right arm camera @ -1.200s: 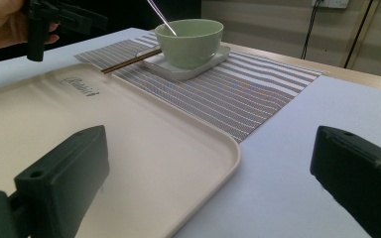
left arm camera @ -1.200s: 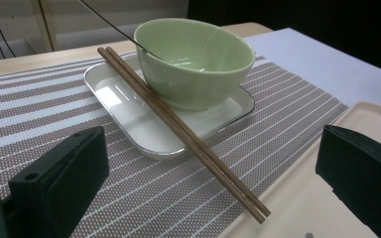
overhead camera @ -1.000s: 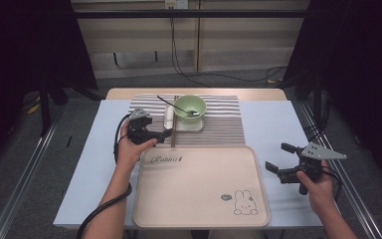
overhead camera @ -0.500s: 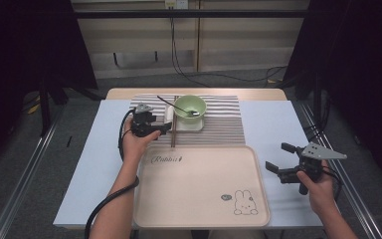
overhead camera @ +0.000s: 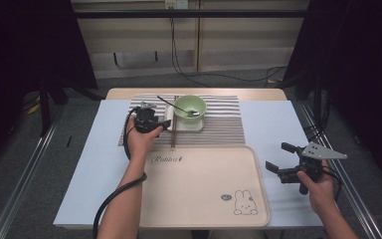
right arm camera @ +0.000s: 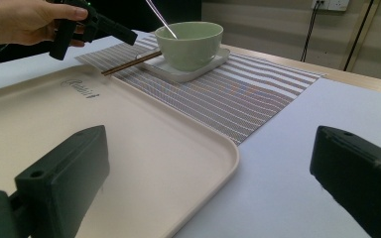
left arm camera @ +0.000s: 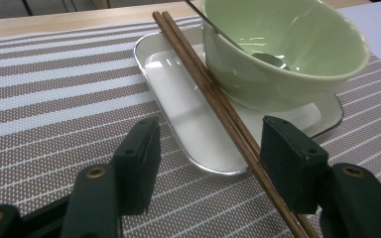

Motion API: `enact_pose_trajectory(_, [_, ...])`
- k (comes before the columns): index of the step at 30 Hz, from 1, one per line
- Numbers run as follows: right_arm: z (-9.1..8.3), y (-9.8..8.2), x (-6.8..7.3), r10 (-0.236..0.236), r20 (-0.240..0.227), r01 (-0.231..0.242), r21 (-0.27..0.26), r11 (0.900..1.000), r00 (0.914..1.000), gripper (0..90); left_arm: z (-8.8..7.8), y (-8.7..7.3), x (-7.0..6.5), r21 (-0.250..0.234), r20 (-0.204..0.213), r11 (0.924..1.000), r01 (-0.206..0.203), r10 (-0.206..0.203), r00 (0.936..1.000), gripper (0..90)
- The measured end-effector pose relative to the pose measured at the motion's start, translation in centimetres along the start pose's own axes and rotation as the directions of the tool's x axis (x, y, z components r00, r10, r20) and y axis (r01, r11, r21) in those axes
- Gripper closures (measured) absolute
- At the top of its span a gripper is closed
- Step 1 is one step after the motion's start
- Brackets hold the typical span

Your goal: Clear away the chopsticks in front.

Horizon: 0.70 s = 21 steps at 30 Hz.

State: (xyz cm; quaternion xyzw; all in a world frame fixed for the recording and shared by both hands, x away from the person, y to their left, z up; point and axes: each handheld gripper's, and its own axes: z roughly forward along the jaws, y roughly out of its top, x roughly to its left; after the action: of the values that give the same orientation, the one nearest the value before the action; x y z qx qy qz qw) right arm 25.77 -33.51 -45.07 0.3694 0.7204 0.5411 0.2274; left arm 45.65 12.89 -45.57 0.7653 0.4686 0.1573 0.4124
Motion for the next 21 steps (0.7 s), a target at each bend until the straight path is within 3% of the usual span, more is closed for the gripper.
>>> enact_pose_trajectory(6, [0.0, 0.0, 0.0, 0.001, 0.004, -0.001, 0.0, 1.0, 1.0, 1.4, 1.0, 0.2, -0.6, 0.024, -0.004, 0.9986, 0.047, -0.047, 0.9989, 51.4])
enact_pose_trajectory(8, [0.0, 0.0, 0.0, -0.003, 0.0, 0.003, 0.003, 1.0, 1.0, 1.4, 1.2, 0.4, -0.7, 0.041, -0.004, 0.9981, 0.046, -0.046, 0.9989, 53.4])
enact_pose_trajectory(10, [0.0, 0.0, 0.0, -0.001, -0.002, 0.001, 0.002, 1.0, 1.0, 1.4, 1.5, 0.5, -0.9, 0.05, -0.005, 0.996, 0.074, -0.074, 0.9973, 55.6])
enact_pose_trajectory(16, [0.1, -0.1, -0.1, -0.016, -0.008, 0.016, 0.012, 1.0, 0.9998, 1.4, 2.1, 1.1, -1.3, 0.099, -0.021, 0.9891, 0.11, -0.108, 0.9939, 63.7])
enact_pose_trajectory(21, [0.0, 0.0, -0.1, -0.013, -0.003, 0.013, 0.012, 1.0, 0.9999, 1.4, 2.5, 1.1, -1.3, 0.117, -0.028, 0.9851, 0.126, -0.123, 0.992, 65.1])
